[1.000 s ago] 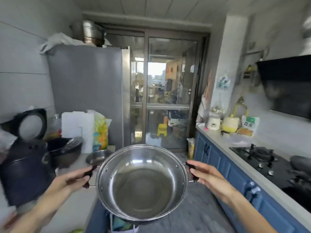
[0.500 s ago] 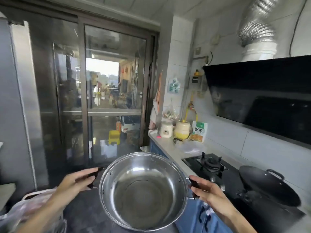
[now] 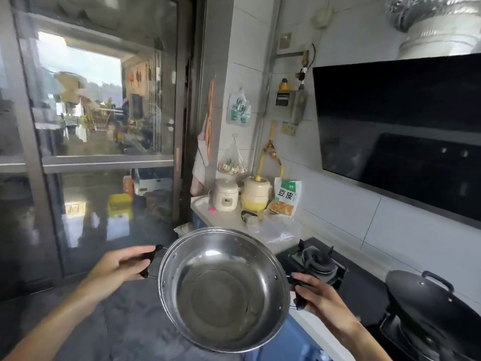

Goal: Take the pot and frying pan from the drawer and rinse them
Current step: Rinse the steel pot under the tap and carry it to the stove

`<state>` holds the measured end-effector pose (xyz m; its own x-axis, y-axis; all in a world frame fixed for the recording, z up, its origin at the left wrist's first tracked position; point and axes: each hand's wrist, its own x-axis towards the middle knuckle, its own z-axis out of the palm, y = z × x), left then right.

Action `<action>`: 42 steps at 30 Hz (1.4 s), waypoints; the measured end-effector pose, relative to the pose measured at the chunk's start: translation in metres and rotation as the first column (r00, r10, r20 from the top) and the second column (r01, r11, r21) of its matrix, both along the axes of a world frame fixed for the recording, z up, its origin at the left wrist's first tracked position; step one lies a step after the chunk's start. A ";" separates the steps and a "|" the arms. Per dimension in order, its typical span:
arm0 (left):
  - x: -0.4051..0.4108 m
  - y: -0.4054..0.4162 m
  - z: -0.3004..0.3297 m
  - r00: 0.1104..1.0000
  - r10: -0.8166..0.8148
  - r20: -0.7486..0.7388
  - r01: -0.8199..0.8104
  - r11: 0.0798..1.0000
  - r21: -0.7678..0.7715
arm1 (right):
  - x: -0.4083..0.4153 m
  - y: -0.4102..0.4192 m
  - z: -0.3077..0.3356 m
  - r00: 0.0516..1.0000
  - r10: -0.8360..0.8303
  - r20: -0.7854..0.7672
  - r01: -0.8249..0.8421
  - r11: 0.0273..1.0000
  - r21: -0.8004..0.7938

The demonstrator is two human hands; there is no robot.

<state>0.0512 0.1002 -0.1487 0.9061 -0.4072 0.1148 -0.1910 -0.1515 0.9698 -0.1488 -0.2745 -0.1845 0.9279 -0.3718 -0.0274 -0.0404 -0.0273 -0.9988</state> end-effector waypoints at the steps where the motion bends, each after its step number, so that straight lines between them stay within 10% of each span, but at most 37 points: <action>1: 0.026 -0.010 -0.005 1.000 -0.012 0.000 0.012 1.000 0.018 | 0.018 -0.005 0.000 1.000 -0.015 -0.009 0.015 1.000 0.000; 21: 0.428 -0.334 -0.130 0.949 -0.285 -0.132 0.314 0.886 0.341 | 0.322 -0.219 -0.142 0.871 -0.452 -0.192 0.456 0.889 -0.026; 42: 0.625 -0.531 -0.248 0.623 -0.691 -0.367 0.775 0.482 0.409 | 0.440 -0.242 -0.242 0.286 -0.813 -0.508 0.820 0.482 -0.309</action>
